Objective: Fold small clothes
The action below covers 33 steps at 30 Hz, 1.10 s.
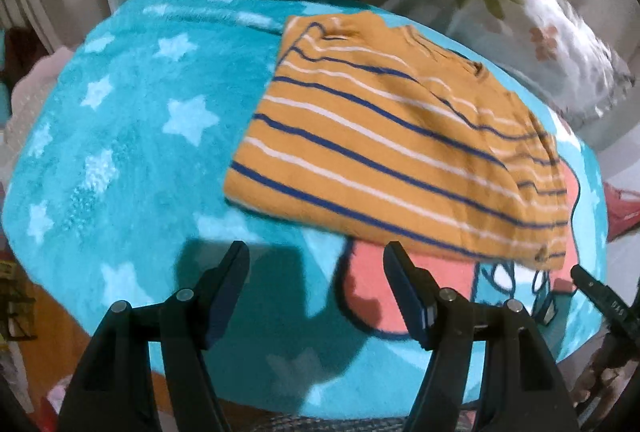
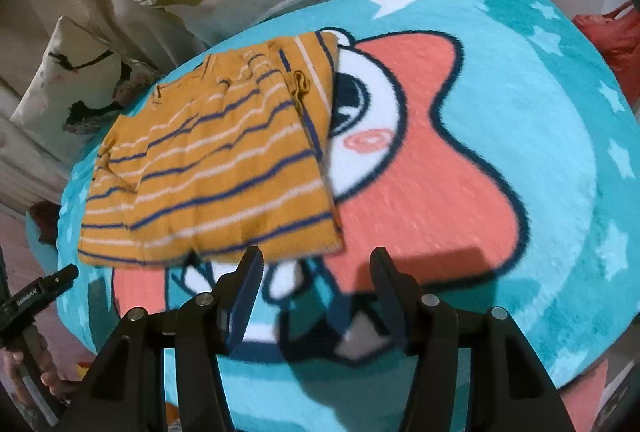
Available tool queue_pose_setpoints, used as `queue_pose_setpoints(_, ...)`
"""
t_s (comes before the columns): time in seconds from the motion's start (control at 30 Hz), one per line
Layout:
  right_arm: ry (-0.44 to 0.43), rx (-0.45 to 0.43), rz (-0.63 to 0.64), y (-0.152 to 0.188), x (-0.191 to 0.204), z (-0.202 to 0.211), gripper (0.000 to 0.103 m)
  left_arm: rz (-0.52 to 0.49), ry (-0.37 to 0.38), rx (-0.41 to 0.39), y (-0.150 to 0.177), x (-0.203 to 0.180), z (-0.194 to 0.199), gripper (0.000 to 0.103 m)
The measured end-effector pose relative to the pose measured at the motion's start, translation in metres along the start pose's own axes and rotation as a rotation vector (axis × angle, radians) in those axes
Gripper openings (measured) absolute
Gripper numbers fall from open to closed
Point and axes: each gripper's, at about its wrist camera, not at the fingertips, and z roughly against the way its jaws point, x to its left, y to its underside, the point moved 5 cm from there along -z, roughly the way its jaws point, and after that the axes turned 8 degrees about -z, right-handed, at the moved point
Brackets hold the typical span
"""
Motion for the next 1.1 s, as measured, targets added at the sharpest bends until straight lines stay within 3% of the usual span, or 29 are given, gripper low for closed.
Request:
queue_pose_setpoints(0.4,0.052,-0.043,0.202,0.034,0.026,0.017,0.062,-0.165,-0.137,-0.078,0.013,-0.058,0.024,0.069)
queue_pose_setpoints(1.1,0.012,-0.017,0.272,0.06,0.04,0.01,0.066,-0.142,-0.201,-0.048,0.048,-0.047,0.033,0.07)
